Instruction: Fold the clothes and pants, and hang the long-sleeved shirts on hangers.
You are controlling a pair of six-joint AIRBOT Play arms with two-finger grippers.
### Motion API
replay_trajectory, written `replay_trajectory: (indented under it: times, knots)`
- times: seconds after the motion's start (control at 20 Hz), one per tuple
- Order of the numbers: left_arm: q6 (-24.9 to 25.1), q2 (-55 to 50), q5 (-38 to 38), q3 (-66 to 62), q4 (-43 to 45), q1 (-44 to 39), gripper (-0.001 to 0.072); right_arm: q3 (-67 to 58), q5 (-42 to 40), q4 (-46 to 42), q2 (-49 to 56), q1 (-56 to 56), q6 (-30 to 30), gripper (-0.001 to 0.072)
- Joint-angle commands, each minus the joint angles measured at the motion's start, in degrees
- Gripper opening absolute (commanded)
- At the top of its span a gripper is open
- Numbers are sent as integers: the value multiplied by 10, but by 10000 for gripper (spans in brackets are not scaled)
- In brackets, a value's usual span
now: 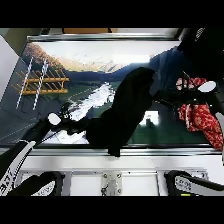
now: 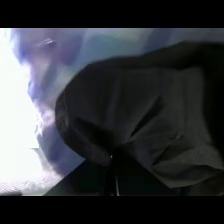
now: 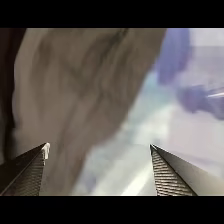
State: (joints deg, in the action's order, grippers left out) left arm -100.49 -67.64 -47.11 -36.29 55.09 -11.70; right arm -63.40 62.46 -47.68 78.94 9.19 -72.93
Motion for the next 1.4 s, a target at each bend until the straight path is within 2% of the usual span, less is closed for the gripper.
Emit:
replay_trajectory:
  times: [0.0, 0.15, 0.2, 0.25, 0.3, 0.45, 0.65, 0.85, 0.95, 1.05, 1.2, 1.35]
  knots:
    - [6, 0, -29, -50, 41, 16, 19, 0, -62, 82, 82, -22, 3, 705]
    - [6, 0, -56, -85, 54, 44, 19, 0, -100, 115, 130, -57, 21, 697]
    - [7, 0, -65, -97, 55, 56, 19, 0, -108, 125, 136, -64, 35, 509]
    - [7, 0, -70, -111, 54, 69, 19, -1, -108, 132, 136, -67, 60, 215]
    - [7, 0, -75, -134, 54, 84, 19, -8, -103, 141, 129, -66, 77, 20]
    - [7, 4, -88, -262, 48, 114, 19, -75, -89, 139, 69, -37, 83, 16]
    - [8, 37, -83, -522, 49, 111, 19, -266, -67, 139, -60, 2, 83, 15]
    - [44, 88, -80, -716, 54, 87, 19, -402, -71, 139, -174, 1, 87, 15]
    - [61, 122, -76, -752, 61, 87, 19, -416, -76, 138, -224, 1, 87, 16]
    - [59, 150, -77, -756, 117, 87, 19, -416, -82, 129, -262, 1, 87, 16]
    - [14, 178, -77, -702, 203, 87, 19, -416, -96, 54, -293, 2, 82, 15]
    - [-5, 176, -78, -615, 219, 87, 19, -415, -104, -1, -293, 1, 50, 15]
